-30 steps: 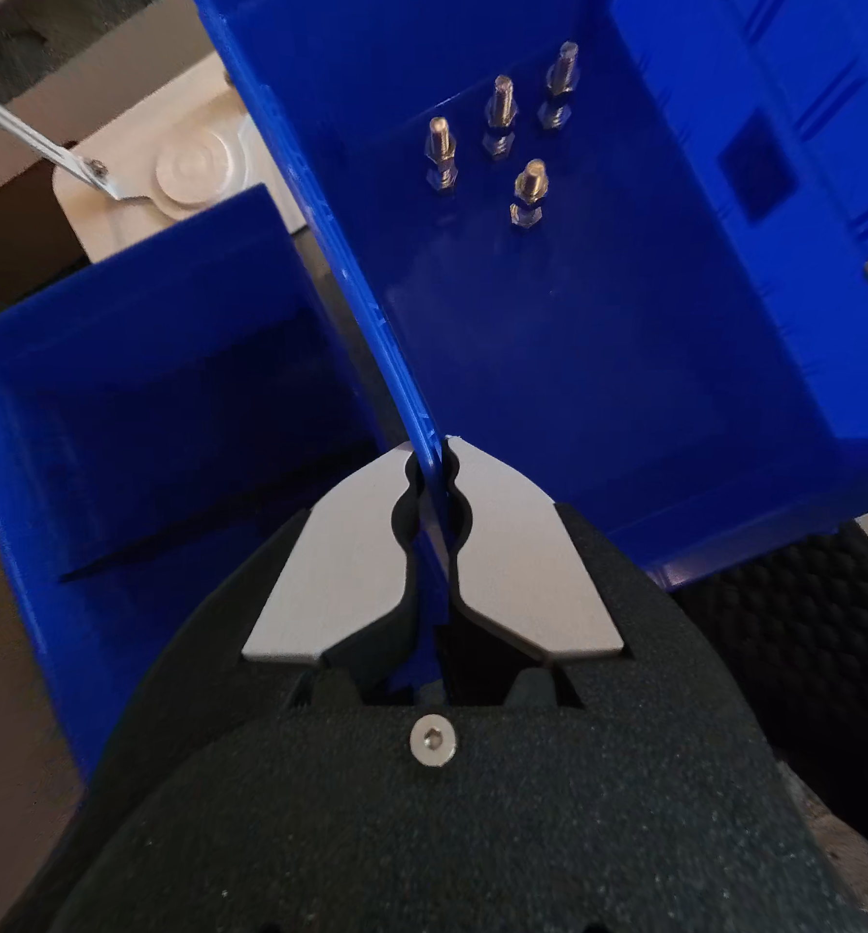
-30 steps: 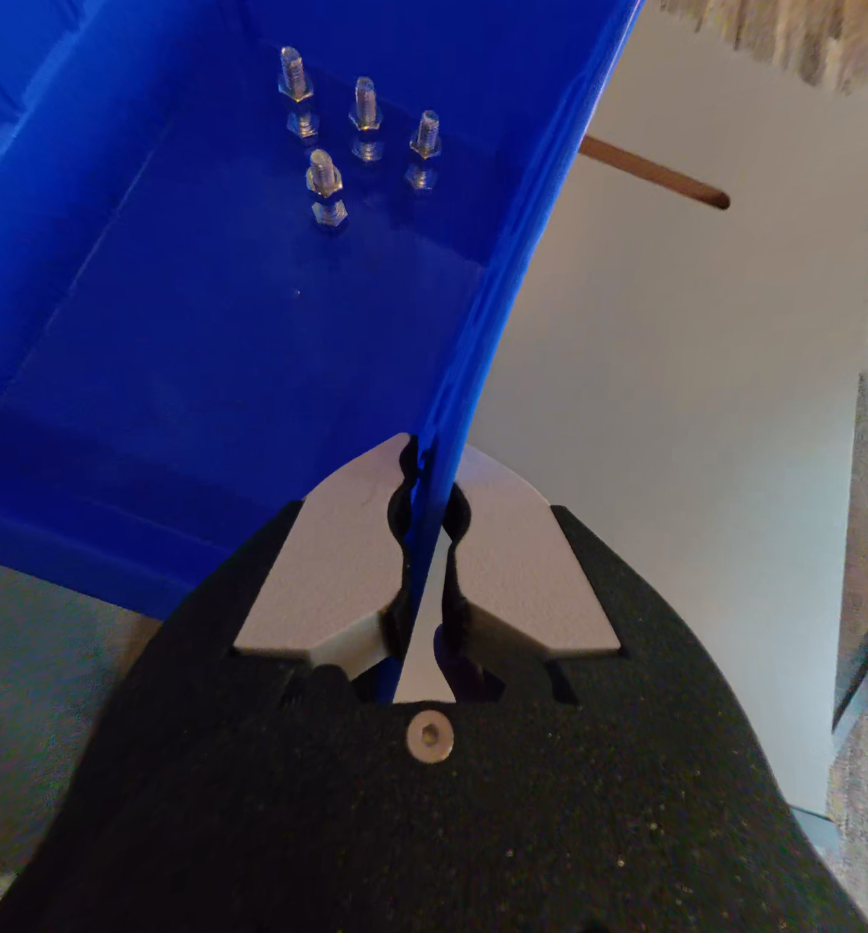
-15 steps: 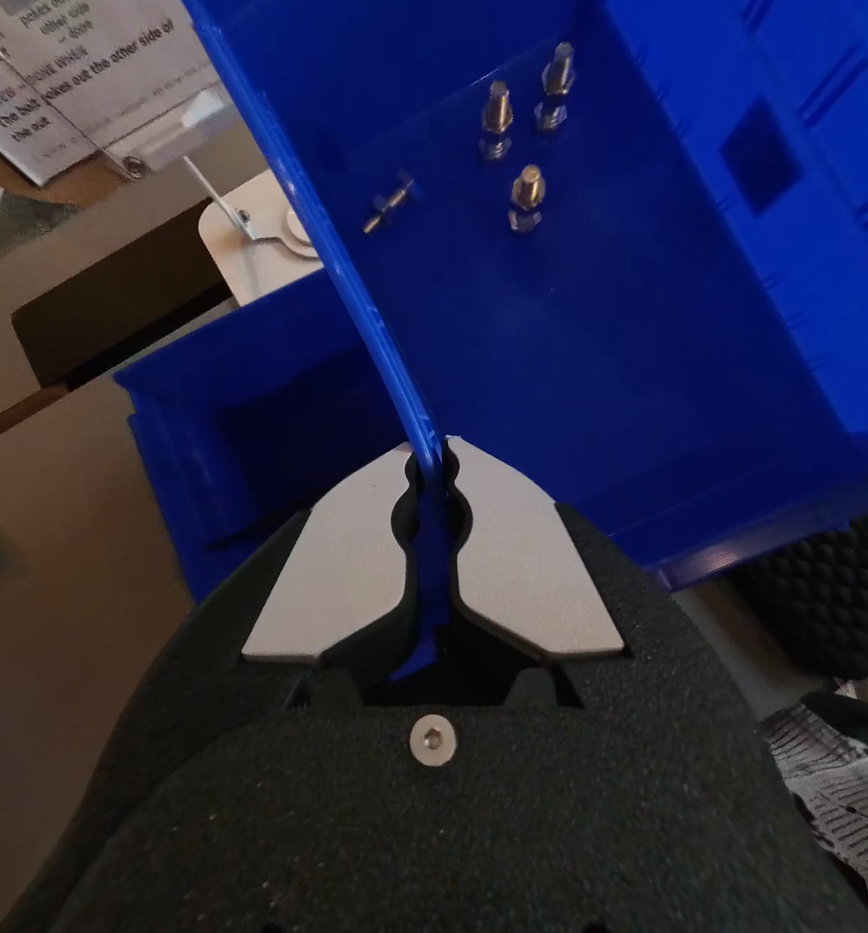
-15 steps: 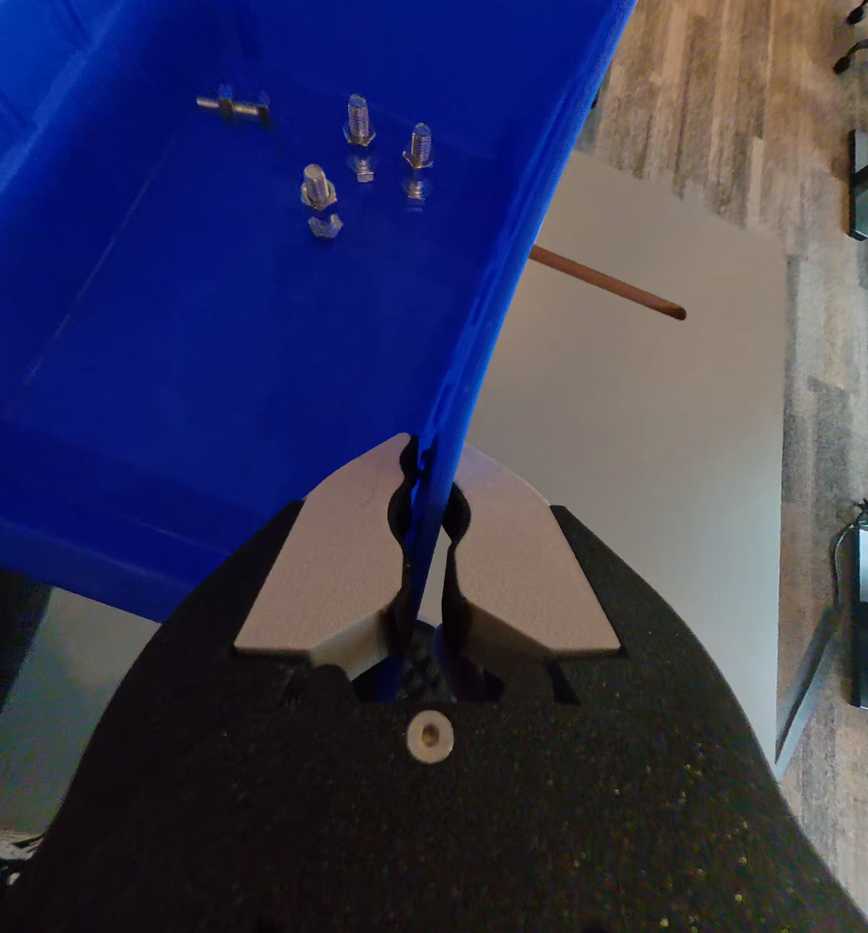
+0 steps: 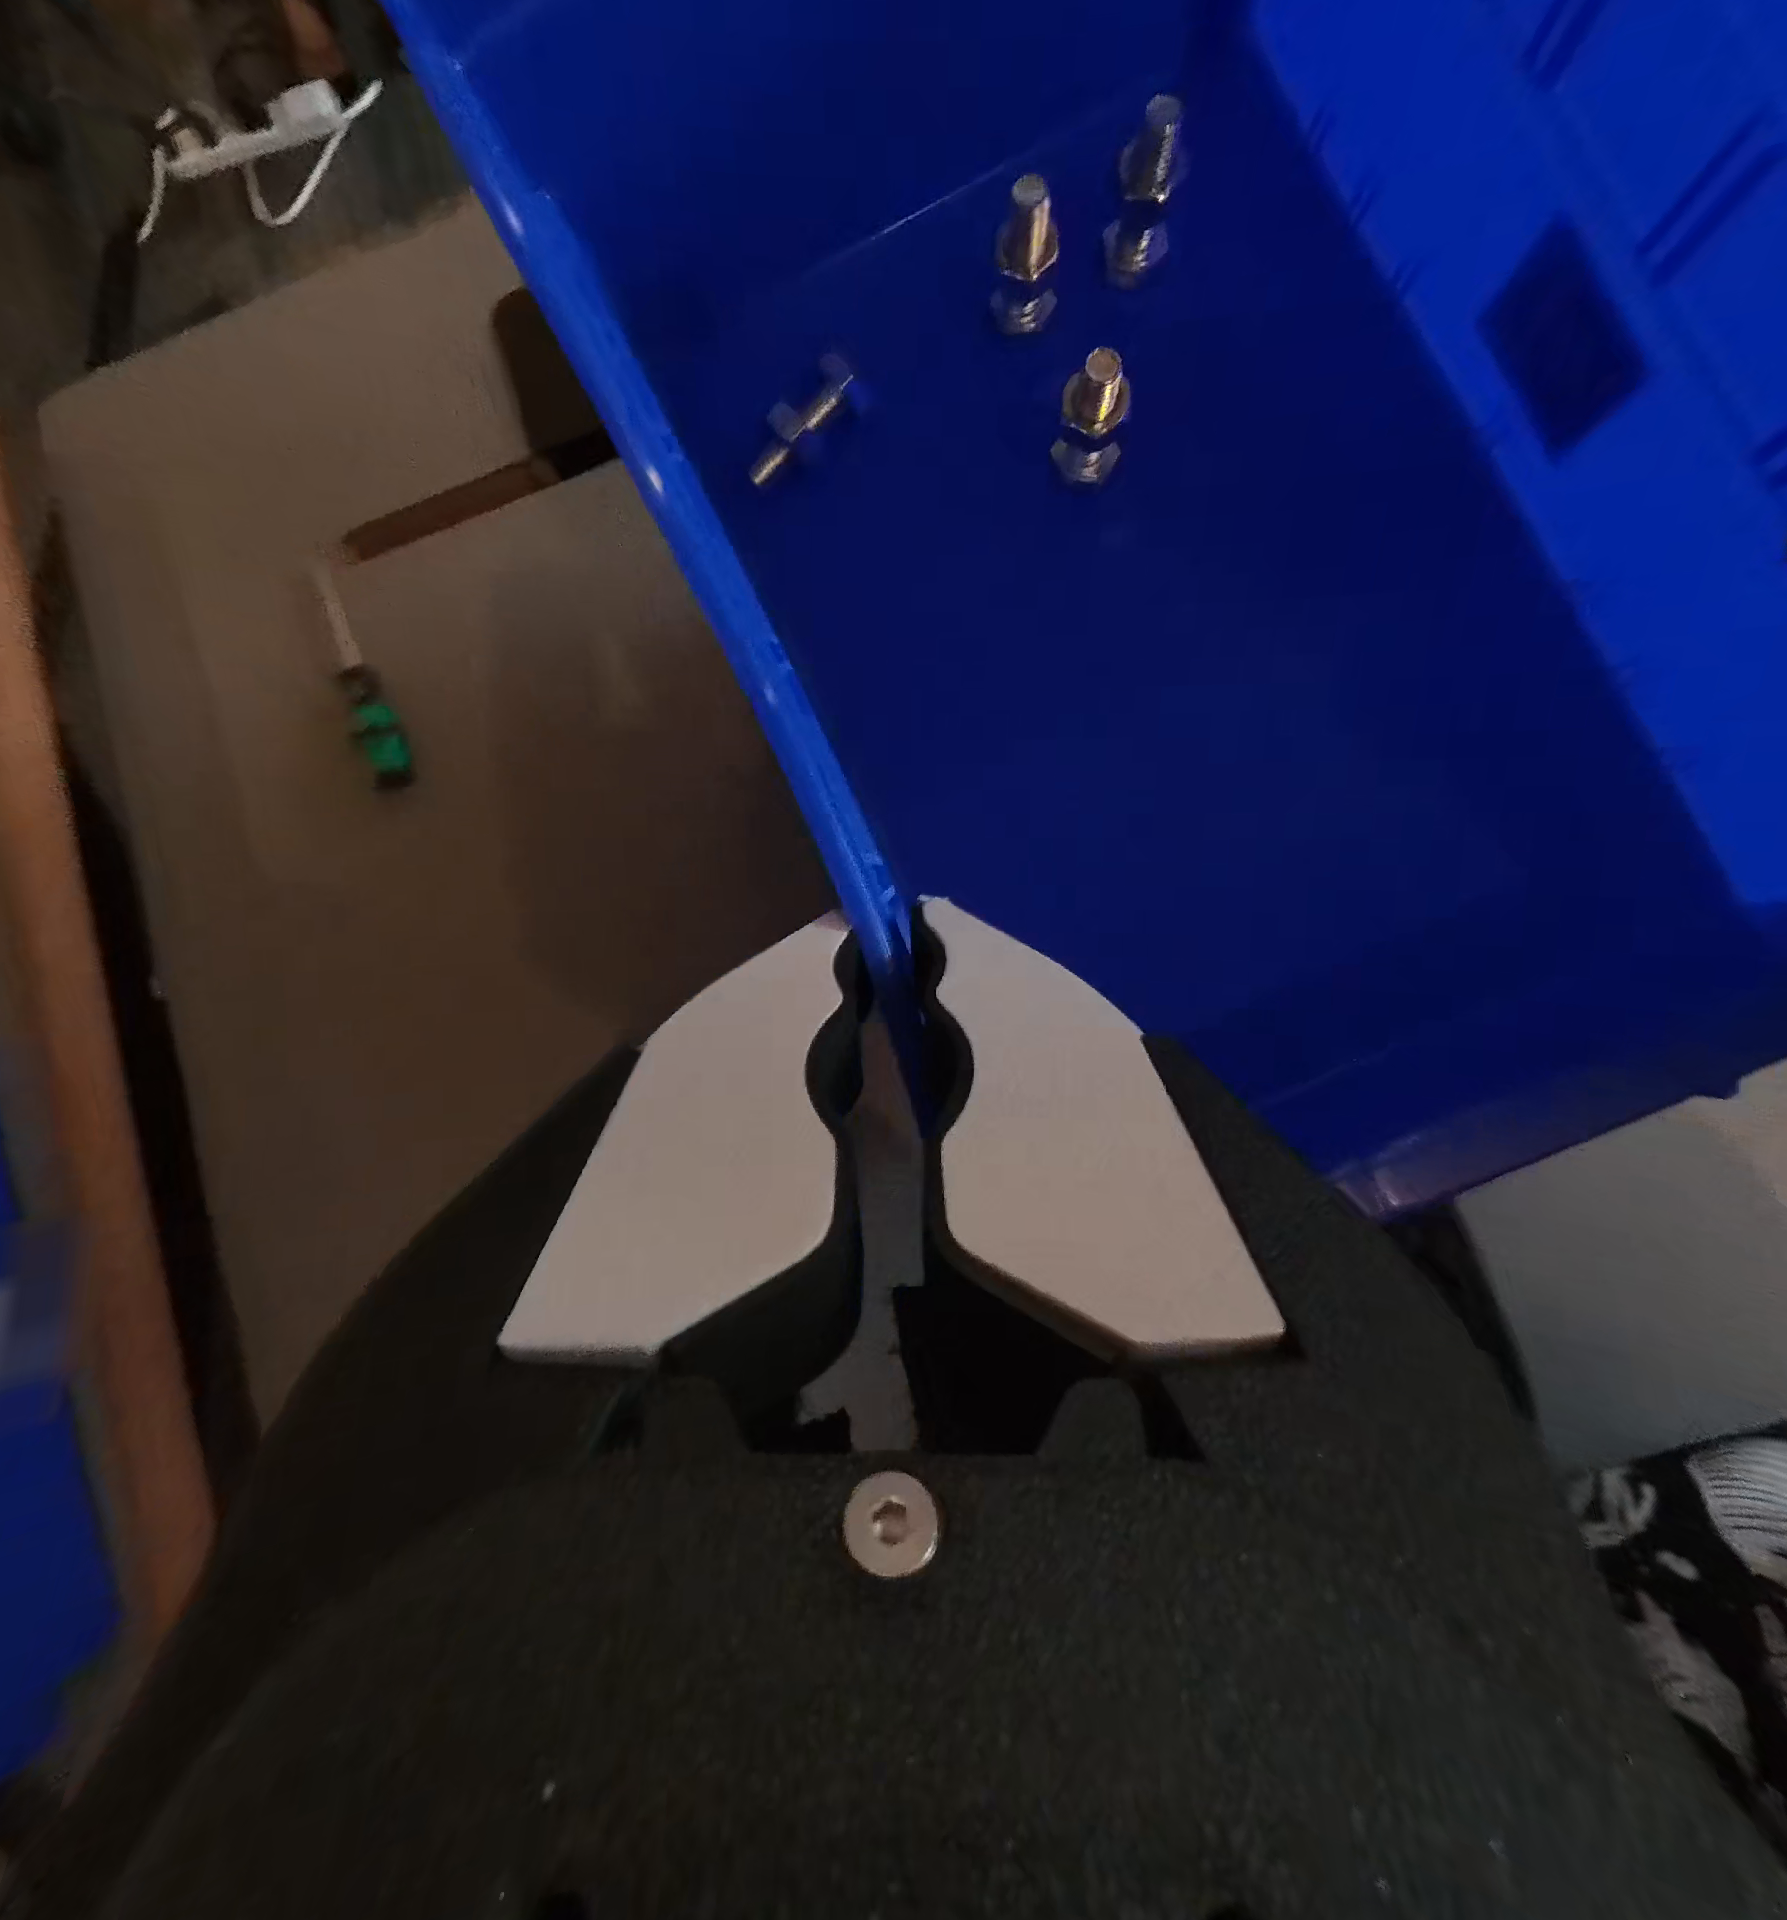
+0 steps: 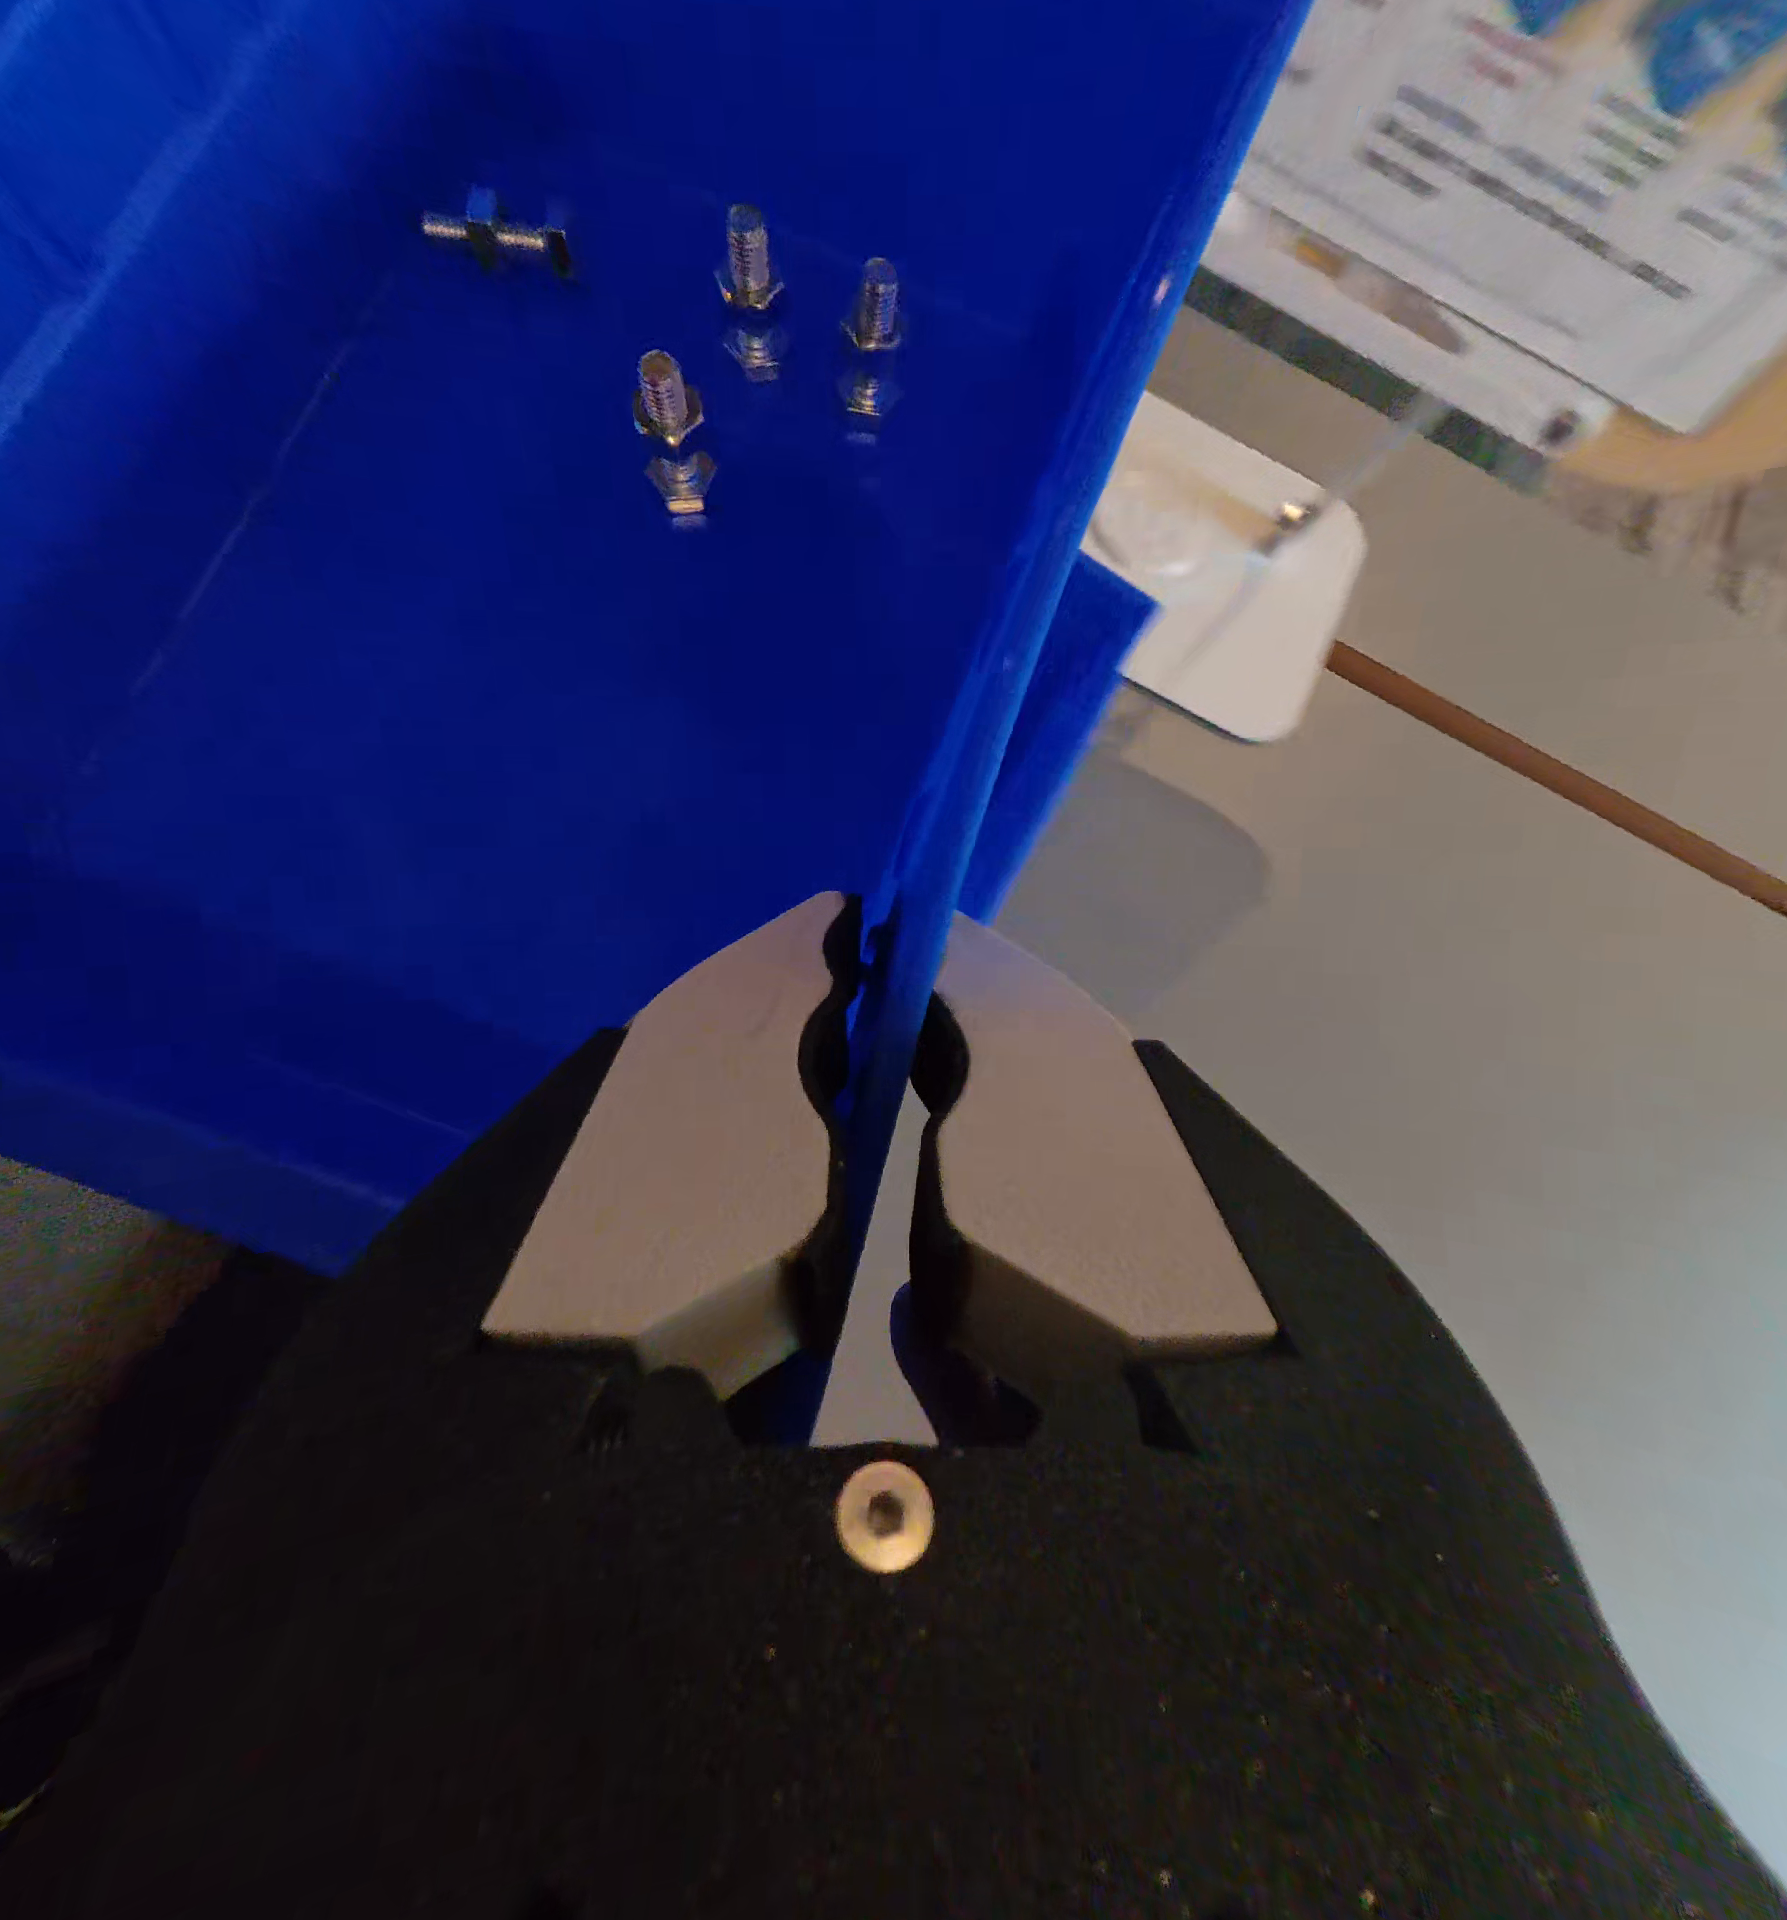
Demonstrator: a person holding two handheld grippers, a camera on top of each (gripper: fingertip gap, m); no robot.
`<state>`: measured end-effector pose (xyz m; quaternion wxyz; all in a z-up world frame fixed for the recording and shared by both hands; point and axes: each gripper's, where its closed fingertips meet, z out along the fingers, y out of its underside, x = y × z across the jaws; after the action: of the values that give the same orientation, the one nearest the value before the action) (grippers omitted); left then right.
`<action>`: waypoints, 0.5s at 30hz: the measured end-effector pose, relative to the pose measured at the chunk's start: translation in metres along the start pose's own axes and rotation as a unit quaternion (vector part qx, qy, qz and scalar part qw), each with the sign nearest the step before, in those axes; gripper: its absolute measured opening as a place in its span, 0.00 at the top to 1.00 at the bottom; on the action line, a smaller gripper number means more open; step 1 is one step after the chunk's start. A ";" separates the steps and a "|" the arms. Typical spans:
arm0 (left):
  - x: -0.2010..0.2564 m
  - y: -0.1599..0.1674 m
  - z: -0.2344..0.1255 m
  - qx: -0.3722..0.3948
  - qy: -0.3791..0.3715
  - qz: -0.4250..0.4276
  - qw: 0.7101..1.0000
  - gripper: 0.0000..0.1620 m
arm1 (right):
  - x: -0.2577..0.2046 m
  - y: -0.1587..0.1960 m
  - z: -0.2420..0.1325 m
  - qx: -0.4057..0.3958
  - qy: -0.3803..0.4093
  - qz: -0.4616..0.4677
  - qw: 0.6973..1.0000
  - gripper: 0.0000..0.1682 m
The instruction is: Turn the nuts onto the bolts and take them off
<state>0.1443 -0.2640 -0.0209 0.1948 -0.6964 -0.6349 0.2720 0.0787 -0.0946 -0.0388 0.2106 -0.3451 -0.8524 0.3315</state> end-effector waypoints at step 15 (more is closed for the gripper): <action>-0.196 0.163 -0.035 -0.073 -0.109 -0.113 0.985 0.97 | -0.246 -0.039 0.089 -0.003 -0.148 -0.075 0.986 0.97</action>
<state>0.2841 -0.4746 -0.0682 0.1029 -0.5985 -0.7454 0.2751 0.1744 -0.3322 -0.1044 0.1055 -0.2277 -0.8985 0.3601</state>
